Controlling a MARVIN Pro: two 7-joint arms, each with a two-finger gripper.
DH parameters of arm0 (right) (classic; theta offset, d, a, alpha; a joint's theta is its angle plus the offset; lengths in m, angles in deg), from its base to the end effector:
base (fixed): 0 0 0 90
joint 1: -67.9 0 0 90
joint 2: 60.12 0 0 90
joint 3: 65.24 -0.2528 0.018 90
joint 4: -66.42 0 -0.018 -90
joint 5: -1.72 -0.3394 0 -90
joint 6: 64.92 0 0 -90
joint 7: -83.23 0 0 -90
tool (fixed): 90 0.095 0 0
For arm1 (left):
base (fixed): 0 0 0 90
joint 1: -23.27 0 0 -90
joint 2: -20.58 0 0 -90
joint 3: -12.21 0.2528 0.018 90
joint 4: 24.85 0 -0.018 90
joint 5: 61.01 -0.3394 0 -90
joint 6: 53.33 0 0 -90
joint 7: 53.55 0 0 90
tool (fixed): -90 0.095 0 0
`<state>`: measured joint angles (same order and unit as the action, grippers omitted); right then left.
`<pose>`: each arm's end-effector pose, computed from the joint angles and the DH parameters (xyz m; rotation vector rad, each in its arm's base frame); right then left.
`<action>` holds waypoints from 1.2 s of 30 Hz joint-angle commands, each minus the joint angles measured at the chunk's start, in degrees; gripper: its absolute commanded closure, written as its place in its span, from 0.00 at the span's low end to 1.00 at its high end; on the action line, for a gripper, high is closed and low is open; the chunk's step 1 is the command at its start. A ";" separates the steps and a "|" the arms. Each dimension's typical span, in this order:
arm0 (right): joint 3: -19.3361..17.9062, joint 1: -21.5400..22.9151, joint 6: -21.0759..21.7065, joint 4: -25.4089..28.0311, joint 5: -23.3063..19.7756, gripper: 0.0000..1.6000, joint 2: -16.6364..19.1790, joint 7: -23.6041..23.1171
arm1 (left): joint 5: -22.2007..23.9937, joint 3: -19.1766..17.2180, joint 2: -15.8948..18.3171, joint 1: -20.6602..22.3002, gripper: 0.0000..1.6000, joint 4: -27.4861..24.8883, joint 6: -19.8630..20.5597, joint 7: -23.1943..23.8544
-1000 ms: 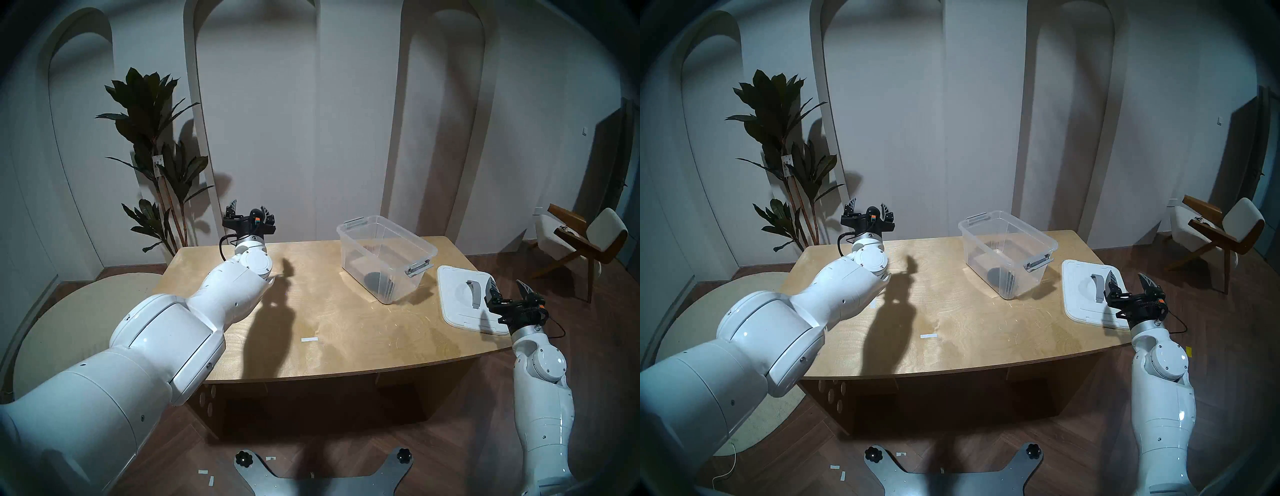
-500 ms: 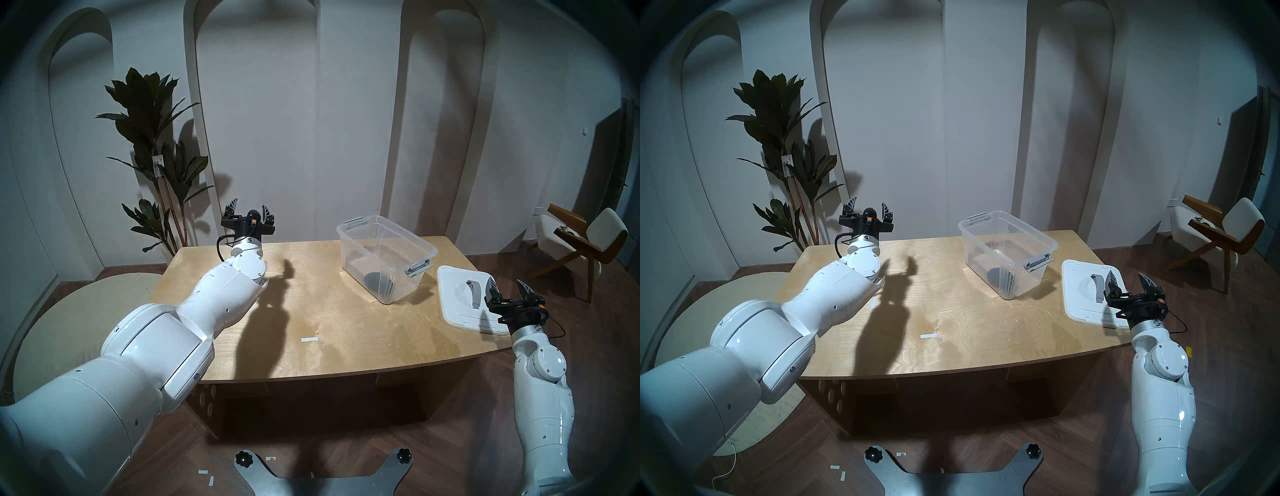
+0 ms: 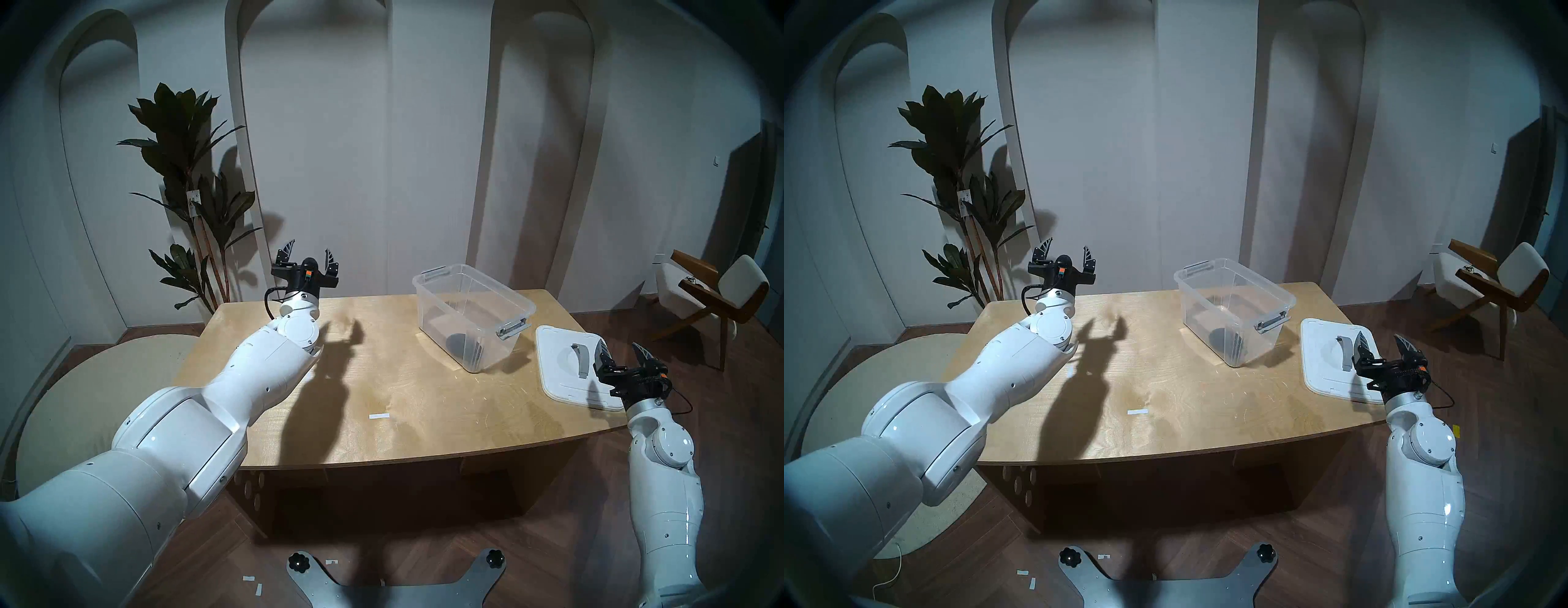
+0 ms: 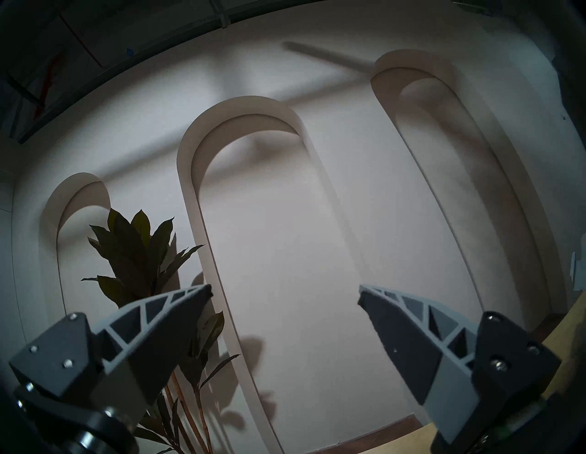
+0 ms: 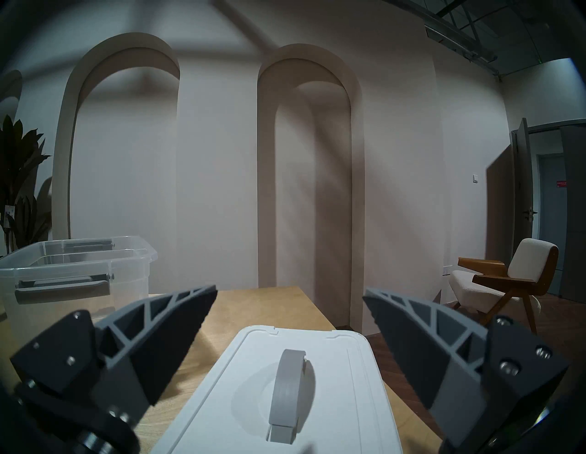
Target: Open a storage container and put mouse inside
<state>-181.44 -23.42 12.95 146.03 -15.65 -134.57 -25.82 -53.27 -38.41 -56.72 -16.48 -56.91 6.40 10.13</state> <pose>0.3991 -0.2524 -0.2720 1.9758 -0.1630 2.2799 0.6099 0.0094 -0.2135 -1.5400 0.2901 -2.3188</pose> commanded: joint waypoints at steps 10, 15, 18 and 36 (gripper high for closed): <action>0.08 0.46 -0.44 1.25 -0.02 0.00 0.16 -0.19 | 1.76 -1.13 5.90 -4.75 0.00 -13.13 -0.58 3.21; 0.08 0.44 -0.46 1.30 -0.02 0.00 0.15 -0.21 | 2.73 -1.44 7.82 -6.75 0.00 -17.33 -0.10 4.45; 0.08 0.44 -0.47 1.31 -0.02 0.00 0.15 -0.22 | 3.05 -1.54 8.40 -7.34 0.00 -18.53 0.09 4.86; 0.04 0.30 -0.52 1.62 -0.01 0.00 0.08 -0.28 | 7.32 -2.64 16.61 -13.76 0.00 -33.84 9.71 10.21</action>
<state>-181.45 -23.43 12.92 146.17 -15.67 -134.57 -25.97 -47.24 -40.07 -43.70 -29.30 -84.49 13.42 18.89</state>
